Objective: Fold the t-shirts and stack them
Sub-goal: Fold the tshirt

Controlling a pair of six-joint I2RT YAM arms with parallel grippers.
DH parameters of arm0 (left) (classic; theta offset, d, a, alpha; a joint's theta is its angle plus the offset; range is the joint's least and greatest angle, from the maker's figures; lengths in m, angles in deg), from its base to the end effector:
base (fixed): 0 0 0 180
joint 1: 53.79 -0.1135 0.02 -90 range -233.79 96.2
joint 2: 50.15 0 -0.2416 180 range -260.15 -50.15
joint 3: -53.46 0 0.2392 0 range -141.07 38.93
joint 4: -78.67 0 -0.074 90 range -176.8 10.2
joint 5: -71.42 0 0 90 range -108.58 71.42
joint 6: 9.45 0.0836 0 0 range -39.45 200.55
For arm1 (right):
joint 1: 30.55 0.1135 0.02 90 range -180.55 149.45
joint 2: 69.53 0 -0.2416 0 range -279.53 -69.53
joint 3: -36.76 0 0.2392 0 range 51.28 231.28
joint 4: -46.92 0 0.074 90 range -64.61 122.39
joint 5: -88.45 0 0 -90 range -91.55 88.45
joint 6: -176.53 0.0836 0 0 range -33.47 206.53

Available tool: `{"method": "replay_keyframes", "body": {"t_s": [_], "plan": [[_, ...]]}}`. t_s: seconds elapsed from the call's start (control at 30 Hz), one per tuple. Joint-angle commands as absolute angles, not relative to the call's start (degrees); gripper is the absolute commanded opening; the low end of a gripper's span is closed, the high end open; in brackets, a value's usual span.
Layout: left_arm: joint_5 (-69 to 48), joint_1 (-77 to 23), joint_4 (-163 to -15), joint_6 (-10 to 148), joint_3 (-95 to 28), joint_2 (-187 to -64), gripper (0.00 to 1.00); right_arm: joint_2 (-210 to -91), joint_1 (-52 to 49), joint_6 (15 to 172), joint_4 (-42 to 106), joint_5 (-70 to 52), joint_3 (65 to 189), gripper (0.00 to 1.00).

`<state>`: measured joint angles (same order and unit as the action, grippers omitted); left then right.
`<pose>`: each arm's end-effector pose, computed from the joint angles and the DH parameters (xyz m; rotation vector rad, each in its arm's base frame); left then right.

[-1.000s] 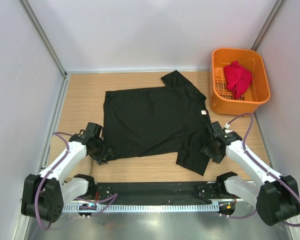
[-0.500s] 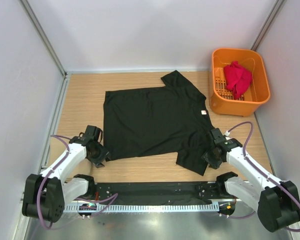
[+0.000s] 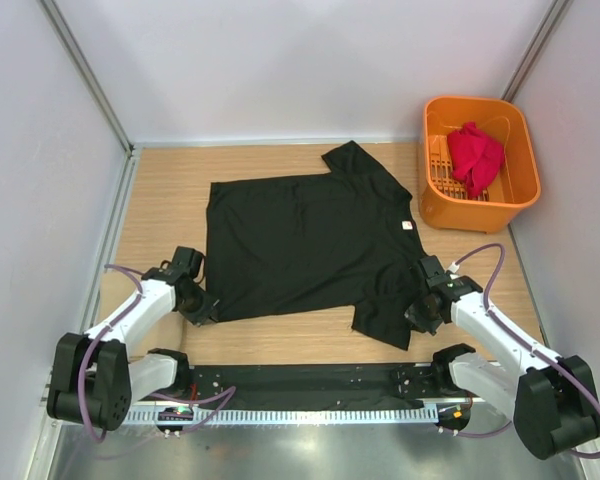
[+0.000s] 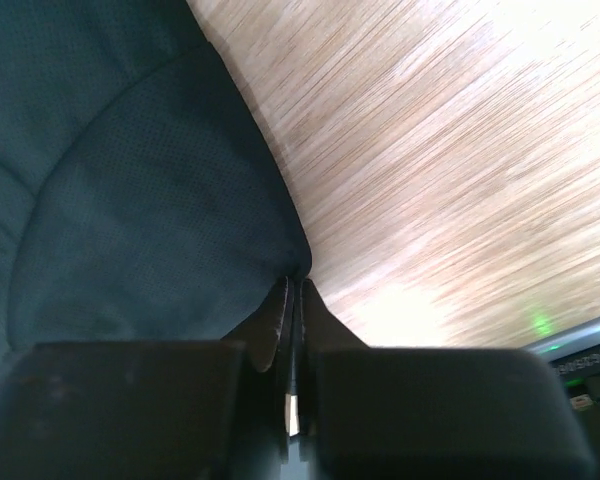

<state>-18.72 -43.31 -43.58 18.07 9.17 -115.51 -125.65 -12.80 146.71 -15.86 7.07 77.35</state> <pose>0.1702 -0.0313 0.0925 -1.3060 2.6769 -0.1704 0.1443 0.0330 0.0966 1.0662 2.6850 0.0167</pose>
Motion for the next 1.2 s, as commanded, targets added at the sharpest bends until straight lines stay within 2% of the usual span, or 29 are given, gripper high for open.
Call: {"method": "replay_keyframes", "body": {"t_s": [0.0,0.2,0.5,0.7,1.03,1.17], "plan": [[-21.6,-43.6,-47.3,18.9,9.2,-116.6,0.0,-125.5,-13.1,148.4,-13.1,7.1,75.5,0.02],[-22.6,-43.5,-38.7,18.5,7.5,-109.9,0.0,-120.4,-12.7,149.3,-22.8,6.1,80.5,0.01],[-25.4,-43.6,-32.8,17.3,5.0,-108.5,0.0,-115.2,-12.6,151.2,-28.3,3.8,82.4,0.01],[-26.5,-43.6,-32.2,16.9,4.7,-109.2,0.0,-112.0,-12.4,154.0,-34.1,9.5,87.0,0.01],[-26.7,-43.6,-32.2,18.3,3.4,-110.3,0.0,-113.4,-12.3,153.3,-33.0,9.1,85.8,0.01],[-27.4,-43.5,-31.1,24.7,-2.8,-111.8,0.0,-116.7,-12.3,147.5,-31.2,12.7,91.9,0.01]]}}
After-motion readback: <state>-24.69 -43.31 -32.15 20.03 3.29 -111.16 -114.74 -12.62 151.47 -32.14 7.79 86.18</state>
